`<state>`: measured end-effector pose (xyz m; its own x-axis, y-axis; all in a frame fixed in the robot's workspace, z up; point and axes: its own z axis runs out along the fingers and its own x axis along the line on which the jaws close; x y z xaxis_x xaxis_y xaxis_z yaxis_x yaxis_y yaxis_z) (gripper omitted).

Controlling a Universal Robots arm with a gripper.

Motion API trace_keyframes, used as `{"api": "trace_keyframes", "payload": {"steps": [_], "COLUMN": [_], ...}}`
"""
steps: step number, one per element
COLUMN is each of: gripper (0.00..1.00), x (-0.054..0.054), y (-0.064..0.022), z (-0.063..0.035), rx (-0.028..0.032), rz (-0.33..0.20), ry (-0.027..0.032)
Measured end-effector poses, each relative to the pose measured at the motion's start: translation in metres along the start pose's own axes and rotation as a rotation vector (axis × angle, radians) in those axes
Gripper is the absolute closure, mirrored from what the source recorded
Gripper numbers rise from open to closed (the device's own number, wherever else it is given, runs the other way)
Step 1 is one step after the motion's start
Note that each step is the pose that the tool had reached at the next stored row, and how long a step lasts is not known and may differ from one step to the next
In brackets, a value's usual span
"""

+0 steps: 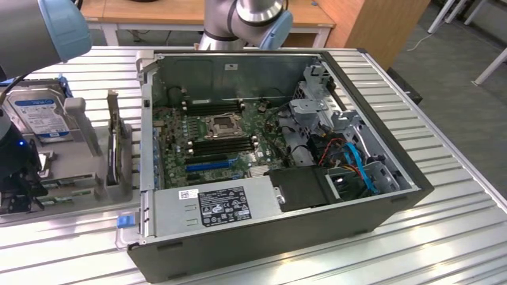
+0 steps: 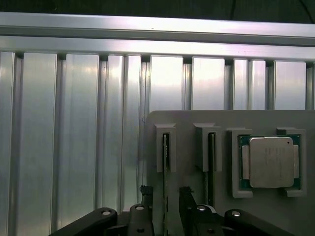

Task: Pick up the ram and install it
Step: 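Pick up the ram and move it above insertion slot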

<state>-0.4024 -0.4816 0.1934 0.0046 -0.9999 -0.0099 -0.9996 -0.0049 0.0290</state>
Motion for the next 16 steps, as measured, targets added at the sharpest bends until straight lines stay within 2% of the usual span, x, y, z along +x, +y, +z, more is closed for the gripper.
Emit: {"api": "trace_keyframes", "payload": {"steps": [2, 3, 14, 16], "gripper": [0.66, 0.73, 0.74, 0.86], "x": [0.0000, 0.0000, 0.0000, 0.0000], "y": [0.0000, 0.0000, 0.0000, 0.0000], "z": [0.0000, 0.0000, 0.0000, 0.0000], "rx": [0.0000, 0.0000, 0.0000, -0.0001], "rz": [0.000, 0.000, 0.000, 0.000], "ry": [0.0000, 0.0000, 0.0000, 0.0001]}}
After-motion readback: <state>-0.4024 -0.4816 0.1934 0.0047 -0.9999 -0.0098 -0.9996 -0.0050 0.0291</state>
